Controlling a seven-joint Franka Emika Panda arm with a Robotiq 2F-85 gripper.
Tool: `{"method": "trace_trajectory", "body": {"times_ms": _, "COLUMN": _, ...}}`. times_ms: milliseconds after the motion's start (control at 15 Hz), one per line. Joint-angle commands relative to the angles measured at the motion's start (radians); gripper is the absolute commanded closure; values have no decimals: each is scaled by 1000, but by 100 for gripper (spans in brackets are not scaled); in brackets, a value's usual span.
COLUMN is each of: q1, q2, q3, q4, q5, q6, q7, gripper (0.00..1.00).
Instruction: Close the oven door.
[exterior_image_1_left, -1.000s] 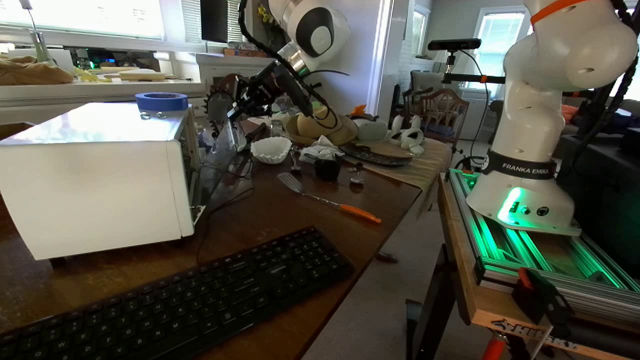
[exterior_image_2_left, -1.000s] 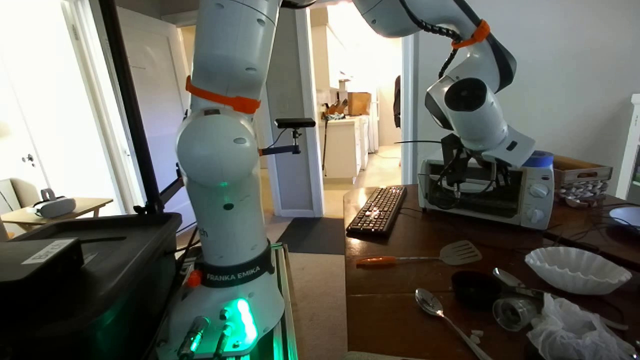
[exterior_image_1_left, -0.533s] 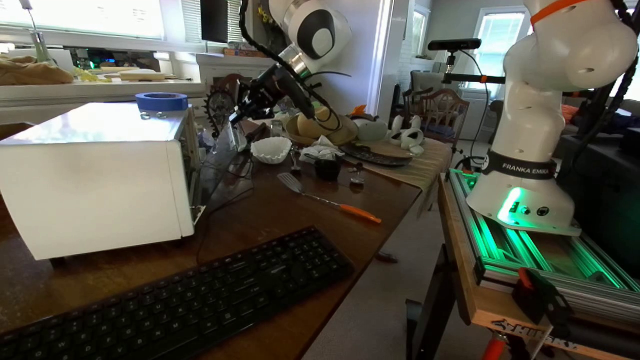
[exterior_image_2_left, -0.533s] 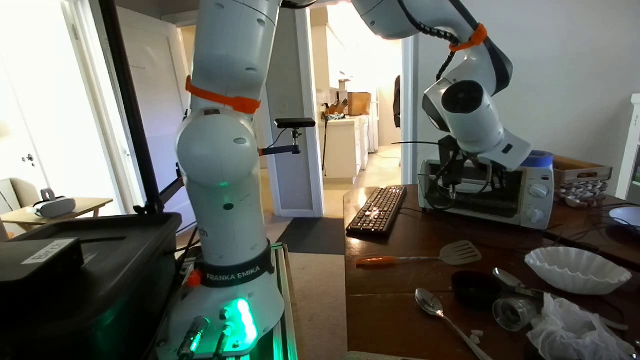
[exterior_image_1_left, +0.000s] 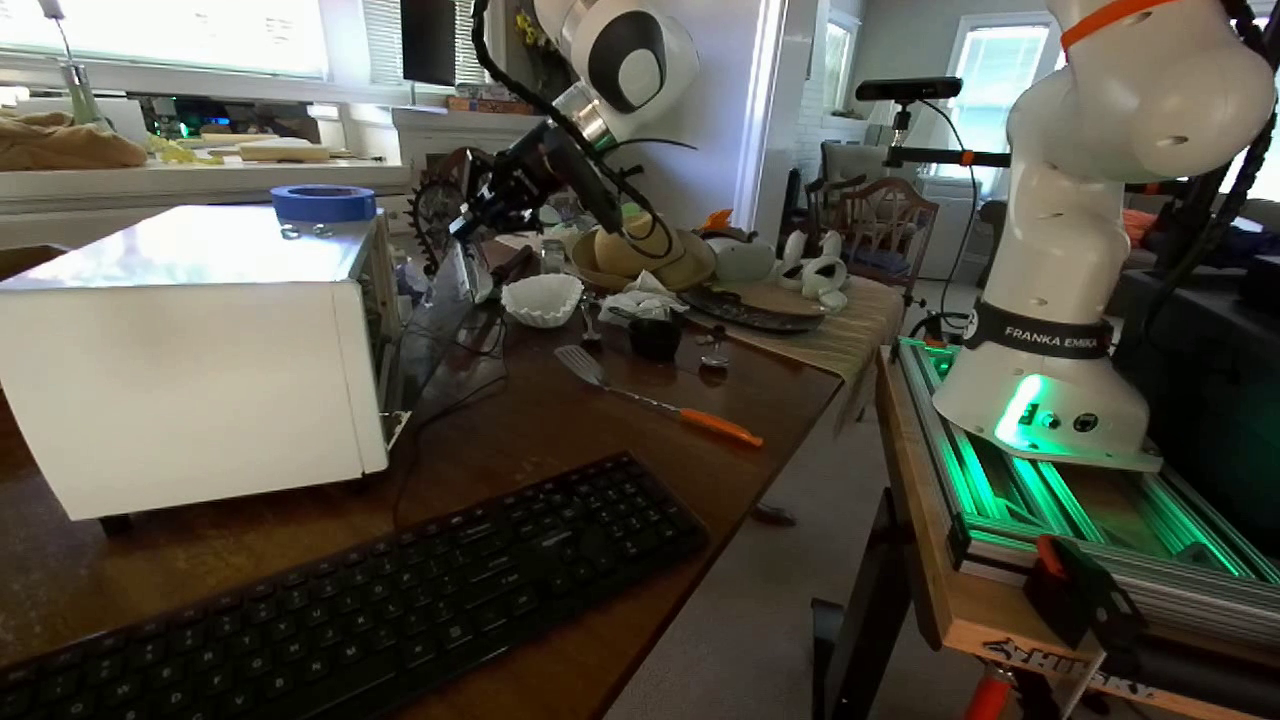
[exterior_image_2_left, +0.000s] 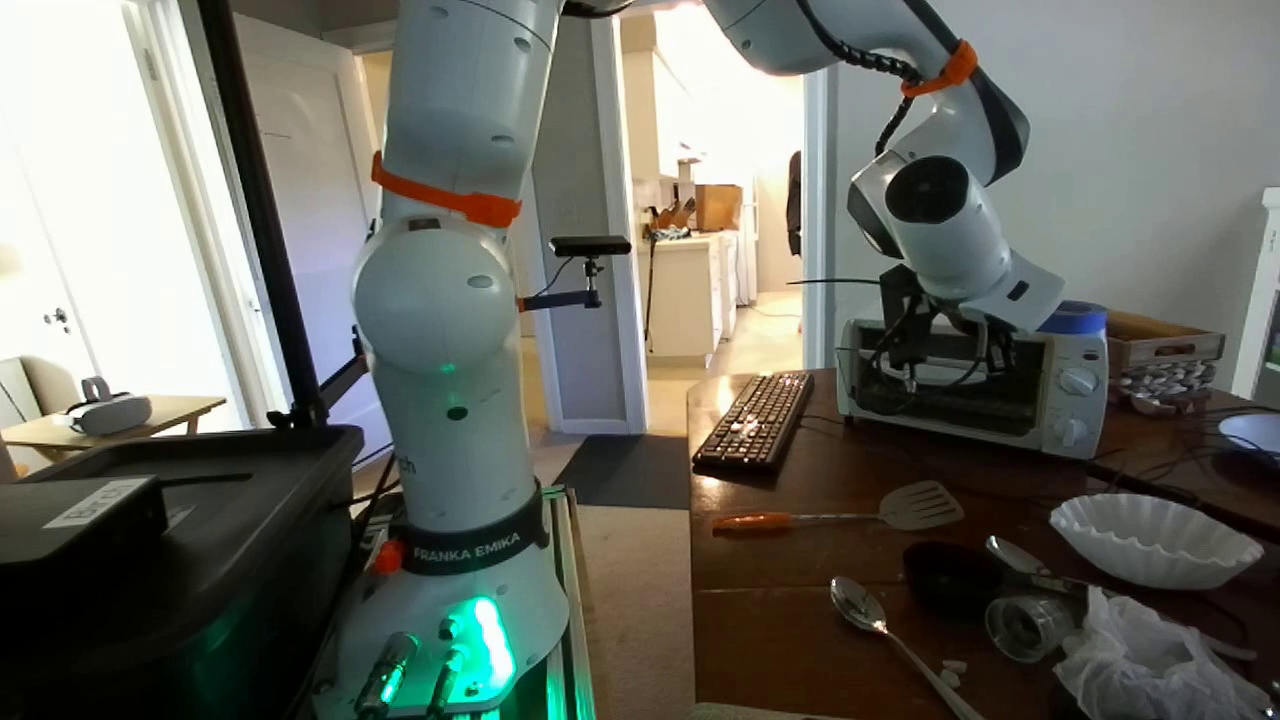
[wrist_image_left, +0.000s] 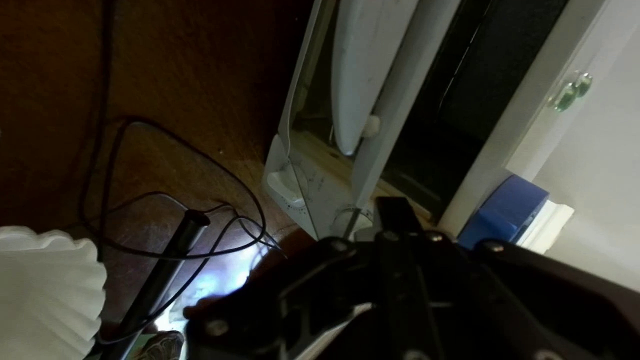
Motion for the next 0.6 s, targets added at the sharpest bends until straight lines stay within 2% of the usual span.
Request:
{"method": "trace_trajectory", "body": {"times_ms": 0, "q1": 2, "q2": 23, "q3": -2, "q4": 22, "q5": 28, "q6": -19, "q7": -21, "gripper": 100}}
{"method": "trace_trajectory", "body": {"times_ms": 533, "q1": 6, "q2": 38, "q3": 2, "q4": 44, "q5": 33, "q6": -23, "q7": -33, "gripper": 100}}
